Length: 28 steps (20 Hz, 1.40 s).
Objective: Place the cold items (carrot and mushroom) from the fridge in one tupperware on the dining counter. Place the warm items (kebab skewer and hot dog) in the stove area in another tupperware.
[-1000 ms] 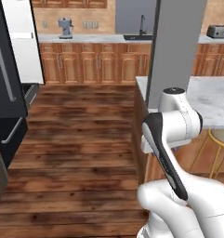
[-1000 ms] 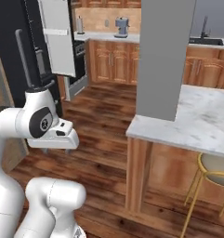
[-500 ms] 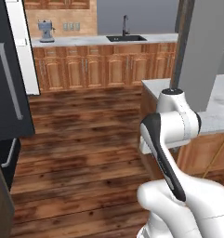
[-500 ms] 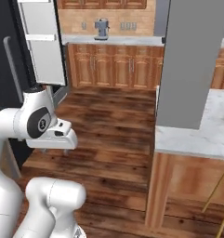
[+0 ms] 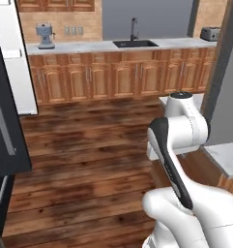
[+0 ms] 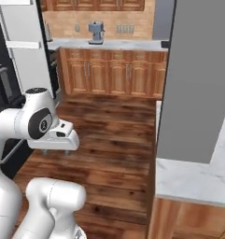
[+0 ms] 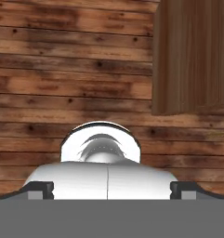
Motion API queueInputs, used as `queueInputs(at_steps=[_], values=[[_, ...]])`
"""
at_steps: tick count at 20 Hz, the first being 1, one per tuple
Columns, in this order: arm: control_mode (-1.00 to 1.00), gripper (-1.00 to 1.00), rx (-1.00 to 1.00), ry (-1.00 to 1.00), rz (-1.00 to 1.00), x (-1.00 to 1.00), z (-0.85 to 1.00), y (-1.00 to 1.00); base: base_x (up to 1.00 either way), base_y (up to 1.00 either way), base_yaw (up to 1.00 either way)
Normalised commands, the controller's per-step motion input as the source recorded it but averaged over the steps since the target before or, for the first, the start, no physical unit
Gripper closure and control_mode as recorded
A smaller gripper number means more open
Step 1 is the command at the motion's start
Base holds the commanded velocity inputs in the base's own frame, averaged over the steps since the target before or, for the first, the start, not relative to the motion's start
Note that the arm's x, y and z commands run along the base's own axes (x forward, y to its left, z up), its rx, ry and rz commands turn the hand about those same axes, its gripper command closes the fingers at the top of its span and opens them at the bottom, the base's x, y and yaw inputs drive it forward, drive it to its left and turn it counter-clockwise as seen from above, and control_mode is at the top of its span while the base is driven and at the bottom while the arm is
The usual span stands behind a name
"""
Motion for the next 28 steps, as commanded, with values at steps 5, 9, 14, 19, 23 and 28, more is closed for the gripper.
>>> queueInputs(at_steps=[5,9,14,19,23,28], values=[[1.0,-1.0,0.0,0.0,0.0,0.0,0.0,0.0,1.0,0.0,0.0],[1.0,-1.0,0.0,0.0,0.0,0.0,0.0,0.0,1.0,0.0,0.0],[1.0,-1.0,0.0,0.0,0.0,0.0,0.0,0.0,1.0,0.0,0.0],[1.0,-1.0,0.0,0.0,0.0,0.0,0.0,0.0,1.0,0.0,0.01],[1.0,-1.0,0.0,0.0,0.0,0.0,0.0,0.0,1.0,0.0,0.06],[1.0,-1.0,0.0,0.0,0.0,0.0,0.0,0.0,1.0,0.0,0.17]])
